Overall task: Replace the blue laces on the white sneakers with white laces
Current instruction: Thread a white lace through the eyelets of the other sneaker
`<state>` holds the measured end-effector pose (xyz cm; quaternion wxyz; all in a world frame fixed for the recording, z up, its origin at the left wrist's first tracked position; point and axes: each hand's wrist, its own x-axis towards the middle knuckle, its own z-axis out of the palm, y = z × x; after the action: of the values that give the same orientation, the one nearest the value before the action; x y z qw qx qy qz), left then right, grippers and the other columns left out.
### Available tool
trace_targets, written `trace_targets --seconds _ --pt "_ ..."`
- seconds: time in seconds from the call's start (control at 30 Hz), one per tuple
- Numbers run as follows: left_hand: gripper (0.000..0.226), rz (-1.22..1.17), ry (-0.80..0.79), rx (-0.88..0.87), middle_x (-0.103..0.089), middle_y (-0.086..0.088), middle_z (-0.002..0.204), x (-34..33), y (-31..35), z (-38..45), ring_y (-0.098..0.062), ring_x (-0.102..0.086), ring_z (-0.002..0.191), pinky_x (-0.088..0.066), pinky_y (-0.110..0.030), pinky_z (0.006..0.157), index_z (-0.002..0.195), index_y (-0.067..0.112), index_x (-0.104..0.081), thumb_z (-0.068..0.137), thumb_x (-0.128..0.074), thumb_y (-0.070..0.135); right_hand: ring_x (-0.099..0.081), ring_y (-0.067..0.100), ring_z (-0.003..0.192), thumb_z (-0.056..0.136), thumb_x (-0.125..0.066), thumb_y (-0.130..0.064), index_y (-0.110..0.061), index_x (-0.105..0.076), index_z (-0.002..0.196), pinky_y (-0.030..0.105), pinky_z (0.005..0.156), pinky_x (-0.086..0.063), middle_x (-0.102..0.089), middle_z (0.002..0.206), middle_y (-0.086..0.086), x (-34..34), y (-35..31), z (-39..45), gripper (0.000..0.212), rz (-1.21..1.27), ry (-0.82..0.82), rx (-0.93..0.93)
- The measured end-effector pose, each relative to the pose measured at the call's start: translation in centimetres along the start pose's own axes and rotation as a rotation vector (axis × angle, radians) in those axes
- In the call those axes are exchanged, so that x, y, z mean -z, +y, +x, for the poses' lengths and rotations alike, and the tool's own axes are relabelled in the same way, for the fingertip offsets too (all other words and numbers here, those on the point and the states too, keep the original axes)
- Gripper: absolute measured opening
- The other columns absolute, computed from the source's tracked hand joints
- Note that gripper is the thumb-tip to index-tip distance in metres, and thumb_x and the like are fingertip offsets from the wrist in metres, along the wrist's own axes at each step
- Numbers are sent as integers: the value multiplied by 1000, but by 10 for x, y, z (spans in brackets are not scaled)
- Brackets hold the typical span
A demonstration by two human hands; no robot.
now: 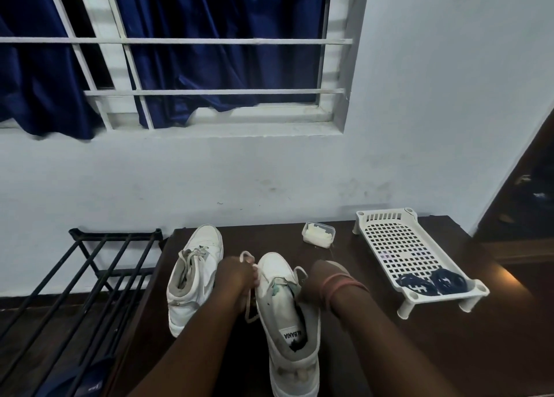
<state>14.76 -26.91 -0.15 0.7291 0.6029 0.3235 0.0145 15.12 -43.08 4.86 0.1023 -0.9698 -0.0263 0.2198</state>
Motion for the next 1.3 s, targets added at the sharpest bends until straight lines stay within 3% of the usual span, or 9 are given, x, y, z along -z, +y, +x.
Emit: trace_targets --seconds 0.13,0.5,0.6,0.73,0.93,1.03,1.13,1.23,1.3 --pt "24 -275 -13 95 -38 1 54 2 17 1 -6 -37 35 -39 -16 37 87 11 -49 109 -39 16 -54 18 69 84 -64 -29 -13 -61 79 24 60 -39 -48 66 -1 -2 0 1 17 39 -8 -8" --pt "16 487 80 -261 -73 1 69 28 77 -35 -16 -64 62 -53 -25 65 82 8 -65 96 -59 8 -59 7 81 79 -75 -38 -19 -66 90 20 67 -41 -65 86 -10 14 -15 -6 24 594 332 356" --pt "11 126 -15 -335 -77 -7 81 20 91 -51 -13 -50 49 -47 -25 54 103 5 -66 98 -57 7 -58 -1 67 75 -77 -47 -23 -71 90 19 64 -44 -64 74 -11 5 -33 -15 29 572 190 511" --pt "22 -472 -210 -13 -70 -23 100 12 95 -58 -15 -64 62 -53 -20 47 122 -3 -53 104 -41 -5 -67 7 78 75 -68 -55 -31 -66 96 39 78 -56 -70 84 -10 -15 -54 -19 32 665 112 607" --pt "29 -692 -176 109 -62 -26 102 20 89 -49 -29 -66 93 -60 -34 60 133 -2 -47 106 -34 -3 -49 8 51 87 -58 -19 -17 -62 72 25 51 -41 -58 61 -1 -2 -52 -24 16 879 -82 604" --pt "24 -69 -65 31 -66 -25 106 29 90 -45 -32 -68 85 -63 -38 60 125 1 -55 106 -43 8 -40 11 47 93 -56 -18 -17 -59 67 23 46 -31 -50 61 3 12 -46 -23 27 1100 -60 516" --pt "44 918 -12 -491 -59 -6 139 44 95 -52 -24 -62 118 -52 -32 100 135 28 -60 95 -57 10 -40 8 42 92 -57 -21 -18 -59 58 21 44 -31 -49 51 -5 29 -38 -23 34 1022 3 468" --pt "63 1054 -366 -928 -48 5 147 42 103 -75 10 -45 121 -31 5 88 142 38 -55 89 -69 5 -43 9 45 88 -57 -23 -11 -64 64 22 46 -32 -51 51 -5 39 -32 -24 28 867 38 474" --pt "64 1091 -454 -1157 -51 11 147 35 101 -84 16 -34 129 -28 0 98 140 44 -55 88 -70 8 -42 13 49 85 -55 -19 -1 -66 74 23 47 -29 -53 56 2 44 -30 -27 23 863 24 524"
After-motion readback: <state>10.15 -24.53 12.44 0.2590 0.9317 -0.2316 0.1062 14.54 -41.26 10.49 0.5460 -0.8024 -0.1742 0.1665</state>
